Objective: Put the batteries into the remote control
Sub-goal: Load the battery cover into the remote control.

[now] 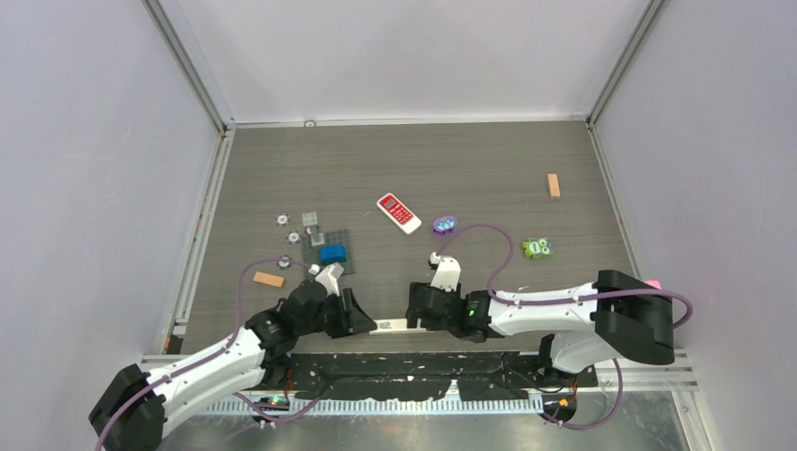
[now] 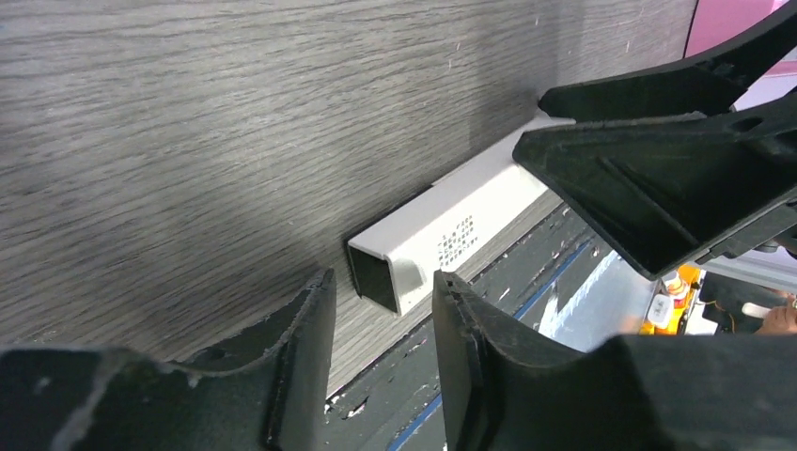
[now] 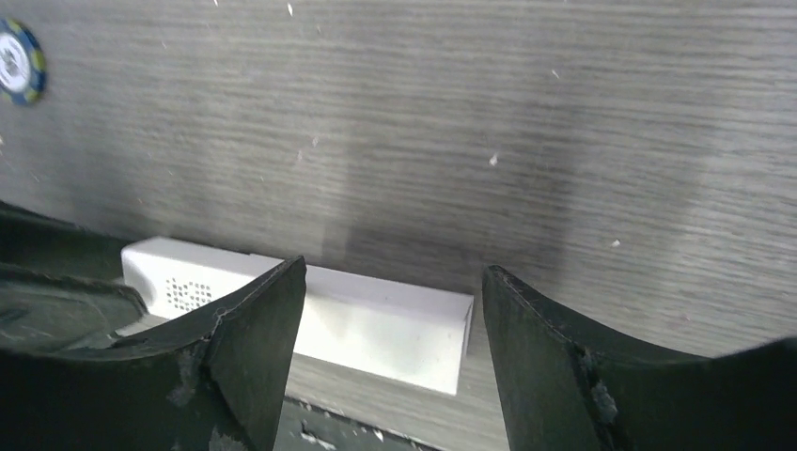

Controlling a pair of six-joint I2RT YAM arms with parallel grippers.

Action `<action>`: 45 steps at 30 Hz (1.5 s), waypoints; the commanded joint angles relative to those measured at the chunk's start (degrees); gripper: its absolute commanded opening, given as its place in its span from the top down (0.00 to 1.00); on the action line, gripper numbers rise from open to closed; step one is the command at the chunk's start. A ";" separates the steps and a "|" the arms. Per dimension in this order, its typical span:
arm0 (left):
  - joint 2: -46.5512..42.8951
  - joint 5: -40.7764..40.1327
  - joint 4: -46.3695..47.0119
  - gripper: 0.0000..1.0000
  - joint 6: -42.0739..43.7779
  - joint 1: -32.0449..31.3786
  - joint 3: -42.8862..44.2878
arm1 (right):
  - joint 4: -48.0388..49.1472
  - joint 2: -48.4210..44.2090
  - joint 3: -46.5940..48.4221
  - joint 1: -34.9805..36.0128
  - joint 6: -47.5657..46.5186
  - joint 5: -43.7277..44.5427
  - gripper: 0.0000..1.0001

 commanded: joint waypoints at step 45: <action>6.36 6.36 6.59 0.57 6.96 -0.47 4.99 | -4.46 -13.96 -8.22 0.74 12.47 -18.50 0.54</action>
